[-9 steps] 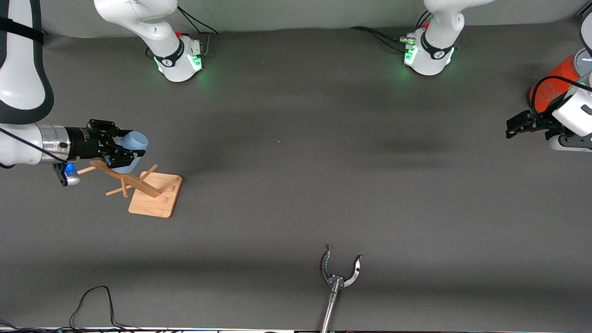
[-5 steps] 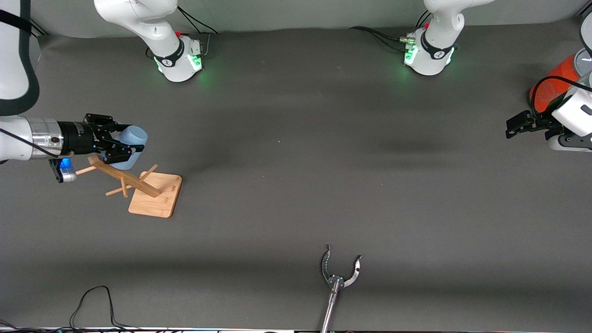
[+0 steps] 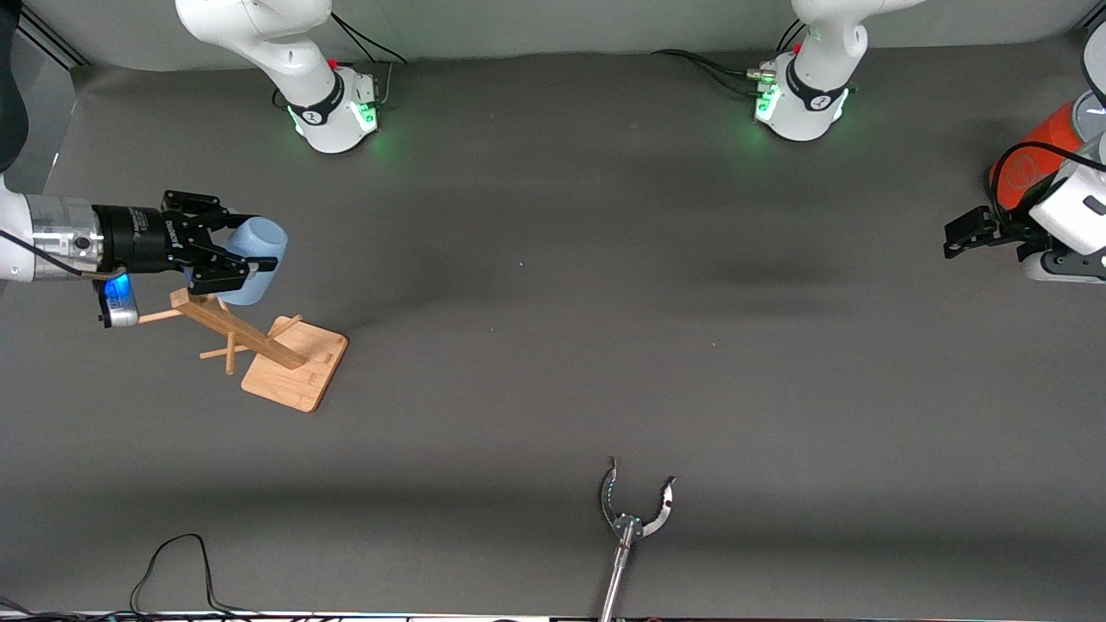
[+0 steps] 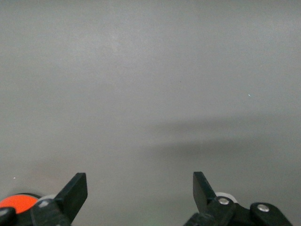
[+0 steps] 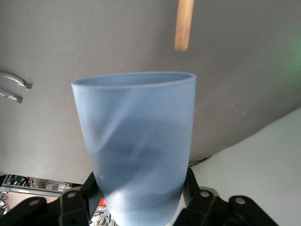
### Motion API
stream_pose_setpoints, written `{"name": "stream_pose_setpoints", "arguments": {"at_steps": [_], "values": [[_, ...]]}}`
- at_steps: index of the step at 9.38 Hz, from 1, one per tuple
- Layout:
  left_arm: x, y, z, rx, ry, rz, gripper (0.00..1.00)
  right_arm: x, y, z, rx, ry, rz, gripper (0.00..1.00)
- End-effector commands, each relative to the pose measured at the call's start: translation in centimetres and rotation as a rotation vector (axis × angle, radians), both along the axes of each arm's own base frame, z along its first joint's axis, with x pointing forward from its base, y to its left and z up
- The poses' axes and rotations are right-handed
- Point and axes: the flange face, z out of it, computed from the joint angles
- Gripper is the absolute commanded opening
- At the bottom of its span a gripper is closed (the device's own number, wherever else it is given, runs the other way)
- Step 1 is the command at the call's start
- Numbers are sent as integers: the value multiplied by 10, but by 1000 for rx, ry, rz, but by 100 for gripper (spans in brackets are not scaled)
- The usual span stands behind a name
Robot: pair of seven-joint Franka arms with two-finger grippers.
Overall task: Rotate and upright cup with both arms
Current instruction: 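Pull the blue cup off the stand peg with the right gripper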
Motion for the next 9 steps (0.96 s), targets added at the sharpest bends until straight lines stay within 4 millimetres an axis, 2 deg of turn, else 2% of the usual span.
{"name": "stream_pose_setpoints", "arguments": {"at_steps": [1, 2, 3, 4, 5, 7, 9], "values": [[-6, -2, 7, 2, -5, -12, 100, 2, 41, 25, 13, -3, -18, 13], [-6, -1, 6, 2, -4, -12, 100, 4, 74, 38, -4, -33, -9, 13], [-6, -1, 5, 1, -2, -12, 100, 8, 107, 40, -18, -56, 1, 13], [-6, 1, 5, 1, -4, -10, 100, 13, 127, 42, -17, -112, -11, 13], [-5, 2, 4, 1, -4, -7, 100, 15, 162, 37, -27, -162, 9, 13], [-5, 2, 4, 1, -1, -6, 100, 28, 231, 9, -90, -247, 76, 13], [-5, 10, 3, -1, 0, 13, 100, 41, 297, -41, -102, -328, 42, 13]]}}
